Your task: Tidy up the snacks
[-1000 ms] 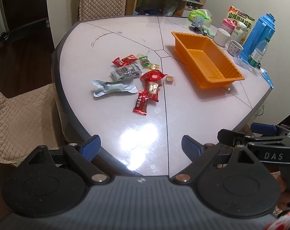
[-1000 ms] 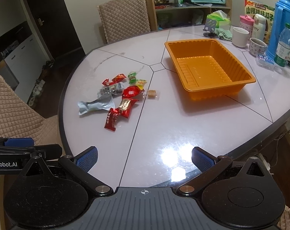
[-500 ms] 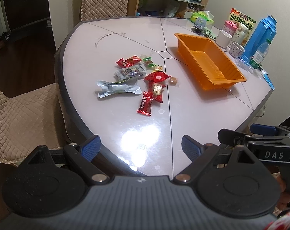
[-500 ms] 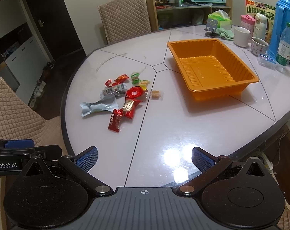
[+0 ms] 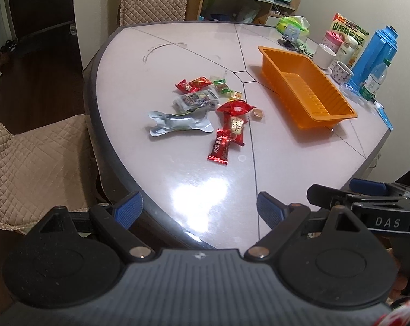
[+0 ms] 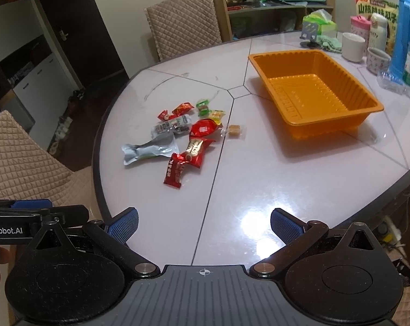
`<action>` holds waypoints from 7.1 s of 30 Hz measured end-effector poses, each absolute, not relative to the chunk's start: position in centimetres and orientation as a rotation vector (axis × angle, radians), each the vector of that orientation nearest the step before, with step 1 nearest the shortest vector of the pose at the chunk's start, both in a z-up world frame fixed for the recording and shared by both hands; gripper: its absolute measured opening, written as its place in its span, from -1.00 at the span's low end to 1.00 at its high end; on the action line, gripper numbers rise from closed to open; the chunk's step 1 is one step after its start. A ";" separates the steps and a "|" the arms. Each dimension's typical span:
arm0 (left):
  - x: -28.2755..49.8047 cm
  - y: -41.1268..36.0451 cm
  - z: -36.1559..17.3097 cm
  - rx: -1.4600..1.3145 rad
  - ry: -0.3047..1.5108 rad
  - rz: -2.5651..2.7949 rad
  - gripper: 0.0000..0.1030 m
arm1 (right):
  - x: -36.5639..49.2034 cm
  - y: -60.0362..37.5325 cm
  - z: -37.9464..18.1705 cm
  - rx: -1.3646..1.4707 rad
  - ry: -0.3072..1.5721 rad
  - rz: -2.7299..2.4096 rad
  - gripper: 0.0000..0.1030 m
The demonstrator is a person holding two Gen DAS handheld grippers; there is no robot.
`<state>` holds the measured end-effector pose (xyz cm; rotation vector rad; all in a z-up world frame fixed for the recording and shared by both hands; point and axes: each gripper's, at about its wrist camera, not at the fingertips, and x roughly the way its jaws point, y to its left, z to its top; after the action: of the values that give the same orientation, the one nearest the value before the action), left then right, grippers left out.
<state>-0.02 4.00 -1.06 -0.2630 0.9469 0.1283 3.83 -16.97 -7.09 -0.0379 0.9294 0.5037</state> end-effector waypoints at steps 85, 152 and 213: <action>14.4 8.5 -7.9 -0.108 0.982 0.117 -0.55 | 19.6 -8.6 -16.8 0.013 1.083 0.552 -0.44; 32.8 -15.0 -6.2 -0.045 0.965 -0.148 -0.55 | 32.7 -33.1 -8.8 0.119 0.912 0.405 -0.50; 22.4 -4.7 -1.5 -0.153 0.863 0.006 0.08 | 25.4 -29.9 -6.6 0.137 0.847 0.393 0.45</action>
<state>22.38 -4.73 -1.45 -0.1529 0.8631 0.0064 25.42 -29.87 -6.56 0.1366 0.8468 0.3935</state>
